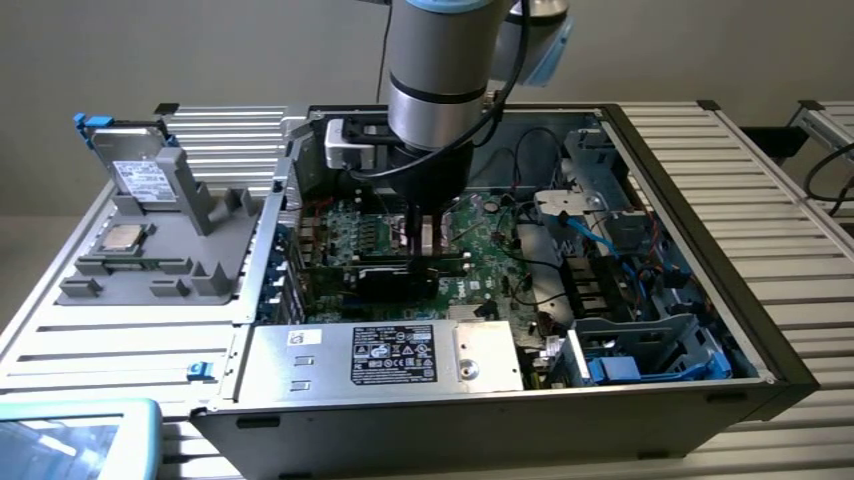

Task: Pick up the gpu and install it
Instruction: 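Press down on the gpu until it lock into place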

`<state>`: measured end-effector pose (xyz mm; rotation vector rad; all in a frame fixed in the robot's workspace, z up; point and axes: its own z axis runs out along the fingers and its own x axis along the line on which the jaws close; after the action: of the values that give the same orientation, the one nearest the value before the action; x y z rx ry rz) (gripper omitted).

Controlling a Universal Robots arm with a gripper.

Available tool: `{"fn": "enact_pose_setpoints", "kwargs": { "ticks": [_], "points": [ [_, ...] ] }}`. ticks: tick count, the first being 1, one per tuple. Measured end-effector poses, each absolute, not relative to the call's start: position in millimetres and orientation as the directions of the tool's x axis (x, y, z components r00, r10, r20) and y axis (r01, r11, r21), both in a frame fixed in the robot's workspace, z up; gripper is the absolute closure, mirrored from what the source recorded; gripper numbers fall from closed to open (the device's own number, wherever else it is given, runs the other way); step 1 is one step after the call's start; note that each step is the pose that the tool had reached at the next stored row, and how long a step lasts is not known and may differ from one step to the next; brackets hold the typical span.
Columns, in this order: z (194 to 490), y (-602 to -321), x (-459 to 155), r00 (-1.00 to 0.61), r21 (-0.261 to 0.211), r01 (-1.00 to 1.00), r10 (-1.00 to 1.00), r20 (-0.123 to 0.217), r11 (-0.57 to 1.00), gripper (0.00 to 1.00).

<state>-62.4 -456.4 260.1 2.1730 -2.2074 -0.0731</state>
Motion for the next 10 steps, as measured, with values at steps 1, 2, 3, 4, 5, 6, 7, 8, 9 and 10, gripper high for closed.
{"fn": "enact_pose_setpoints", "kwargs": {
  "ticks": [1, 2, 3, 4, 5, 6, 7, 8, 9, 10],
  "points": [
    [260, -456, -62, -0.016, 0.064, -0.998, -1.0, -0.002, 0.016, 0.88],
    [261, -456, -62, -0.016, 0.065, -0.998, -1.0, -0.002, 0.016, 0.88],
    [263, -456, -62, -0.016, 0.065, -0.998, -1.0, -0.003, 0.016, 0.88],
    [266, -456, -62, -0.016, 0.063, -0.998, -1.0, -0.006, 0.016, 0.88],
    [271, -456, -62, -0.016, 0.063, -0.998, -1.0, -0.005, 0.016, 0.88],
    [276, -456, -63, -0.016, 0.064, -0.998, -1.0, -0.003, 0.016, 0.88],
    [280, -456, -62, -0.016, 0.064, -0.998, -1.0, -0.004, 0.016, 0.88],
    [282, -456, -62, -0.016, 0.064, -0.998, -1.0, -0.004, 0.016, 0.88],
    [285, -456, -62, -0.016, 0.064, -0.998, -1.0, -0.003, 0.016, 0.88],
    [287, -456, -62, -0.016, 0.064, -0.998, -1.0, -0.004, 0.016, 0.88]
  ]
}}
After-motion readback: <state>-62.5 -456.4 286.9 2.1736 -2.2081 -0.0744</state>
